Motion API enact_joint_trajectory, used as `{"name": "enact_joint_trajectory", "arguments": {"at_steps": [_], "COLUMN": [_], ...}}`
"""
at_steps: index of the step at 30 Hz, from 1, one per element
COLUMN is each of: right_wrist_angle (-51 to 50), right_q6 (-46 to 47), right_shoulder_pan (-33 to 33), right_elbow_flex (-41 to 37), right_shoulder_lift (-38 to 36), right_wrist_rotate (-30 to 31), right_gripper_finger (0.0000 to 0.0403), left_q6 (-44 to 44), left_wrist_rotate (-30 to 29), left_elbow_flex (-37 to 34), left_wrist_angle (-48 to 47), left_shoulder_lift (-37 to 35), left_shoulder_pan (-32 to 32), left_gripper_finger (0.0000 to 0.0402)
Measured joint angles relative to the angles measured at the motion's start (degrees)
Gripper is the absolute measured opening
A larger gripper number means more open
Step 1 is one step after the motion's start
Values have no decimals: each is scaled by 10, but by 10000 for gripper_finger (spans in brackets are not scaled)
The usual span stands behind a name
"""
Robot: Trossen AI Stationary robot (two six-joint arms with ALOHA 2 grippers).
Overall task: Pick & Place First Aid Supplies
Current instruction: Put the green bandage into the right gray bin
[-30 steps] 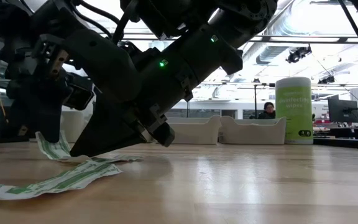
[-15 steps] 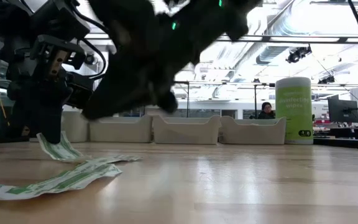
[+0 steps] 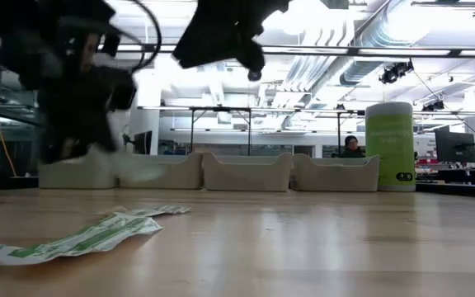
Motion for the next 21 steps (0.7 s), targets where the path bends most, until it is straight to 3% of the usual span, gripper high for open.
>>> {"name": "enact_joint_trajectory", "arguments": {"at_steps": [6,14,21], "right_wrist_angle": [-50,-67,-89], "right_q6": [-11,-18,-55], "right_shoulder_pan": [-33,-67,-94], "right_elbow_flex": [0,0,0], "right_shoulder_lift": [-49,-91,-140], "right_wrist_rotate": [-22,-50,-51], "right_gripper_finger": [93,136,172], "left_q6": [73,248,340], "left_wrist_rotate": [-134,-300,-366], "left_elbow_flex": [25,85,137], "left_wrist_angle": [0,-35,-82], "left_shoulder_lift": [-61,-118,-126], "left_shoulder_pan": [0,0,0], "left_gripper_finger": [0,0,0]}}
